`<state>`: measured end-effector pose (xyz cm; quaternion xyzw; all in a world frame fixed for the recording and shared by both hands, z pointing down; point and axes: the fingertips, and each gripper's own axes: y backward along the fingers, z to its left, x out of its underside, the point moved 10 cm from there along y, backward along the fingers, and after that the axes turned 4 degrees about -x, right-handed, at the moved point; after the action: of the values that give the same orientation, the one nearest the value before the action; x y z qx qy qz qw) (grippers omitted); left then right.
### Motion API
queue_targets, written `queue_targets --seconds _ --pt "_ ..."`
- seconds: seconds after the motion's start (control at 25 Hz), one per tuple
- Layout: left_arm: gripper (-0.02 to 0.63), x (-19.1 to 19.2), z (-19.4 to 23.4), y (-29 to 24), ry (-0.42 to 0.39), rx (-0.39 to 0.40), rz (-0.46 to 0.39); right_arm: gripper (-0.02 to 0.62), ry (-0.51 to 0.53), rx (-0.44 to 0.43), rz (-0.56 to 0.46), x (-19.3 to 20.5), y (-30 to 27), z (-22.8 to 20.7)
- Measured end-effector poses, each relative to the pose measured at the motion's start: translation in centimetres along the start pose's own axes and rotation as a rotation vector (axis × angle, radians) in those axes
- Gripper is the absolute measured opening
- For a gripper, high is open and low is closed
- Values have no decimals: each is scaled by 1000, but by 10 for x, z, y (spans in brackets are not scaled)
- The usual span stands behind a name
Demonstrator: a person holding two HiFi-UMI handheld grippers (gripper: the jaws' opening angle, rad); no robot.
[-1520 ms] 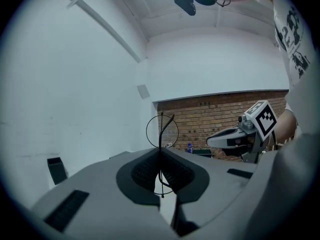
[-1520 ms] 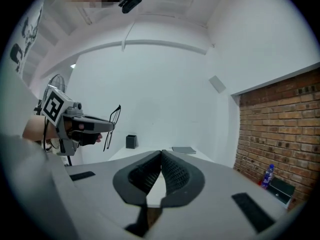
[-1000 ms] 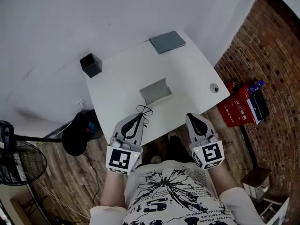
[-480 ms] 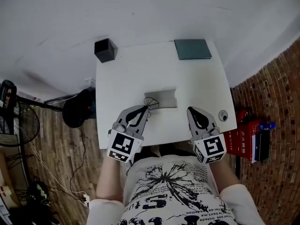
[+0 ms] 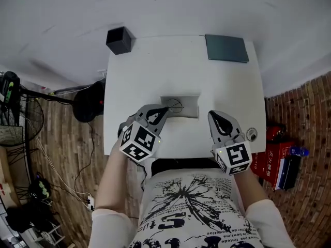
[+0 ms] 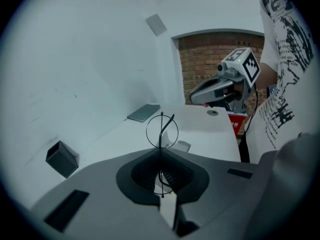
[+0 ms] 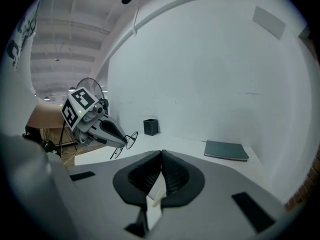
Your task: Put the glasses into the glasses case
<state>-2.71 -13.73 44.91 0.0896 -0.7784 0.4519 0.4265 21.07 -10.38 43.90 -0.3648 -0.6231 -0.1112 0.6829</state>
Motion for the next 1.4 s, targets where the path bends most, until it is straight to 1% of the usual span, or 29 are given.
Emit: queue_targets --seconds 0.2,0.36,0.52,0.8,1.08,1.16,1.32,1.4 --pt "15 1 -7 -32 -146 79 117 15 -29 -13 21 11 -7 -14" --pt "15 -2 -13 -56 -273 134 188 15 -49 -16 41 21 -9 -20" --pt "15 -4 -15 -80 -349 192 247 15 -59 -9 51 25 -10 -28" --pt "15 -1 -15 -107 -391 259 340 15 -85 23 57 28 -11 -45" --pt "15 5 -22 -127 -443 320 423 15 -95 20 72 32 -13 -52" --pt "15 7 -24 -131 -444 341 435 15 -97 22 79 33 -15 -54" --pt "15 11 -25 -139 -418 386 451 15 -103 28 96 35 -19 -59" --pt "15 12 -26 -141 -421 416 462 15 -105 30 101 36 -21 -62"
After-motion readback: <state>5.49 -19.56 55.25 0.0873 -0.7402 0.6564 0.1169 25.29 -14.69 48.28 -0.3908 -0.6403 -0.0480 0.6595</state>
